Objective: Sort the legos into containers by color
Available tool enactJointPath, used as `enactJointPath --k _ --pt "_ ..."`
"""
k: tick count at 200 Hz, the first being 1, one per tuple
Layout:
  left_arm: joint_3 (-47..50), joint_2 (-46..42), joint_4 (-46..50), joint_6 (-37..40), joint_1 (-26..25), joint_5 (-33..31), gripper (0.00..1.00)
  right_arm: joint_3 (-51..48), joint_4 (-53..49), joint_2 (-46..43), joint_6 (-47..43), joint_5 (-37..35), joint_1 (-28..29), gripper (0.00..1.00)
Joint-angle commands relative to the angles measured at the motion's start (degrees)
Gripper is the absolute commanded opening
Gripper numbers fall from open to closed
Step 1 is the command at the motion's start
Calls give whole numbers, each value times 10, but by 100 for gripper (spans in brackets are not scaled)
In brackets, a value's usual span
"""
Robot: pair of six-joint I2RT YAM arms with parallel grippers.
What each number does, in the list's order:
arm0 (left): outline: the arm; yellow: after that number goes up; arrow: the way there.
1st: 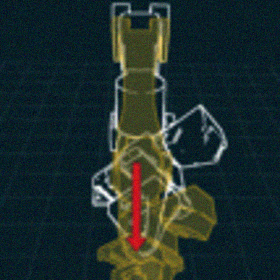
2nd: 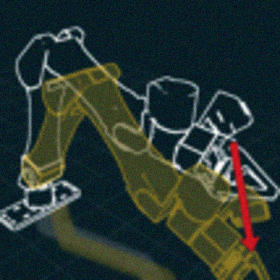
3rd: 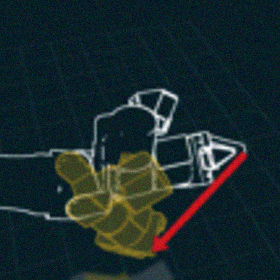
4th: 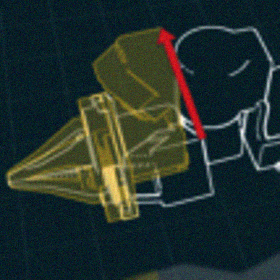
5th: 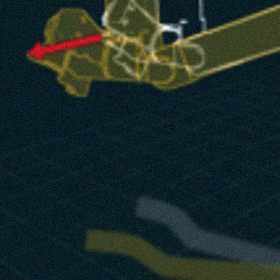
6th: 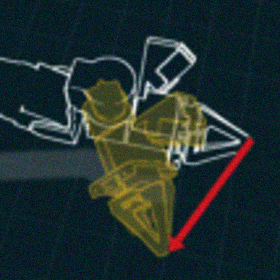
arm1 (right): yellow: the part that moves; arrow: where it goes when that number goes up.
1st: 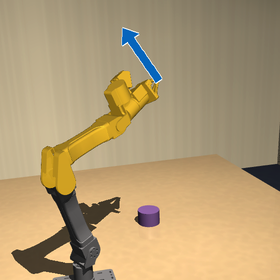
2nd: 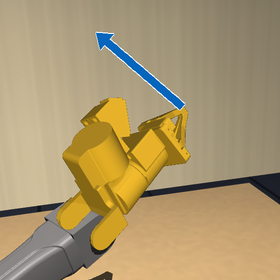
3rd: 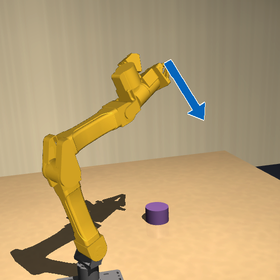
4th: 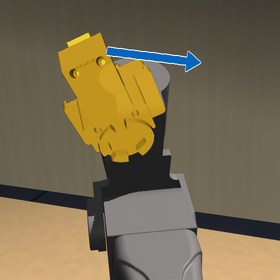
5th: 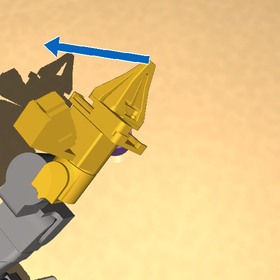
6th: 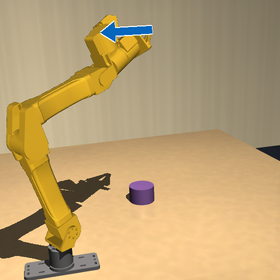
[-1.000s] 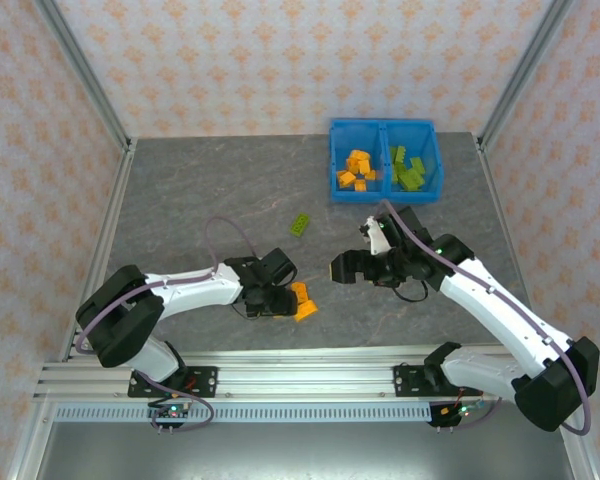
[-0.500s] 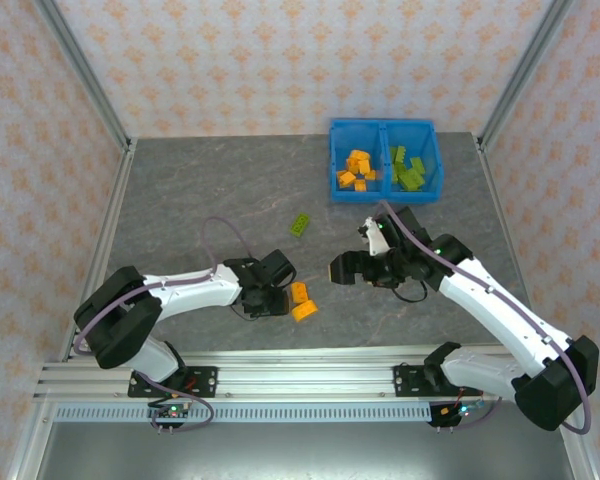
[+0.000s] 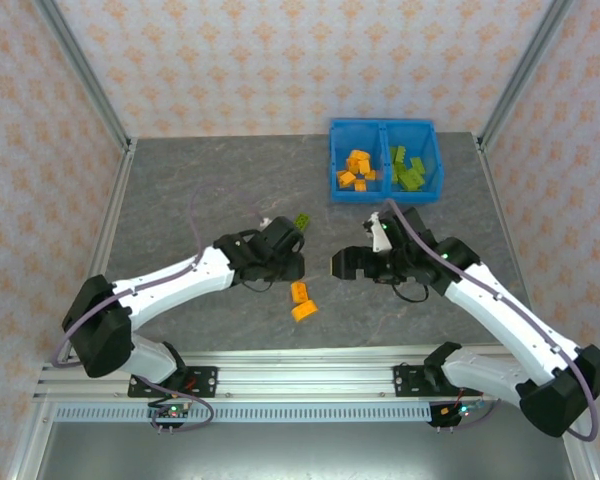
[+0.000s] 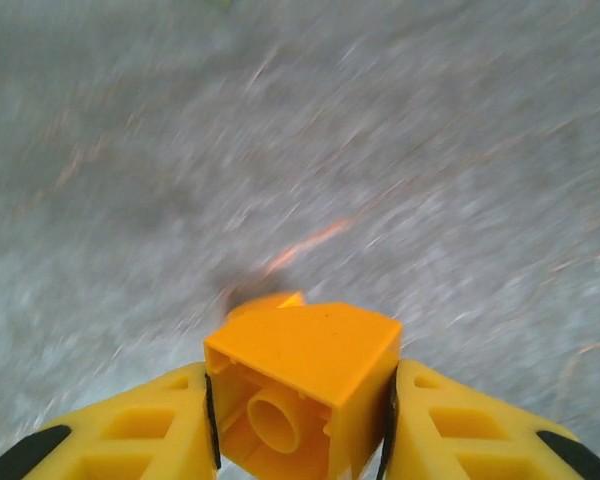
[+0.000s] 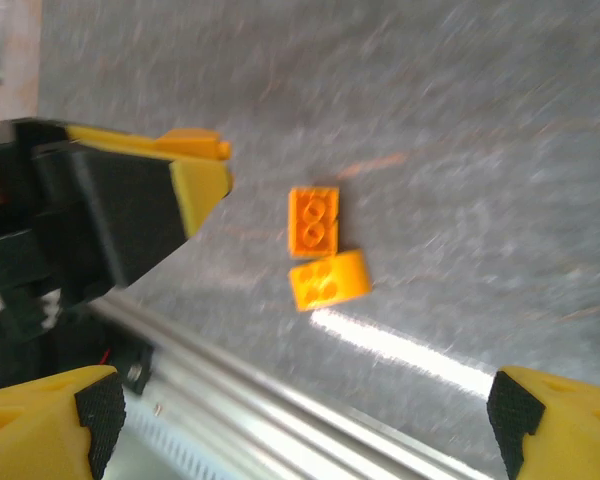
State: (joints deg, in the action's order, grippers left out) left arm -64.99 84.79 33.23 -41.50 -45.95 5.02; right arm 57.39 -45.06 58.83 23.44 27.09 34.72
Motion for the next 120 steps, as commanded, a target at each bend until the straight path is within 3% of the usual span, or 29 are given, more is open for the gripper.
enactJointPath --k 1,12,76,120 --pt "-114 70 -22 72 8 -47 36 28 17 -32 50 -199 -4 96" --pt "-192 122 -12 95 9 -57 36 30 17 -38 70 -242 -18 96" --pt "-595 437 7 153 61 -114 36 38 29 -41 85 -244 -50 96" --pt "-933 669 12 232 99 -83 40 37 9 -56 89 -250 -54 96"
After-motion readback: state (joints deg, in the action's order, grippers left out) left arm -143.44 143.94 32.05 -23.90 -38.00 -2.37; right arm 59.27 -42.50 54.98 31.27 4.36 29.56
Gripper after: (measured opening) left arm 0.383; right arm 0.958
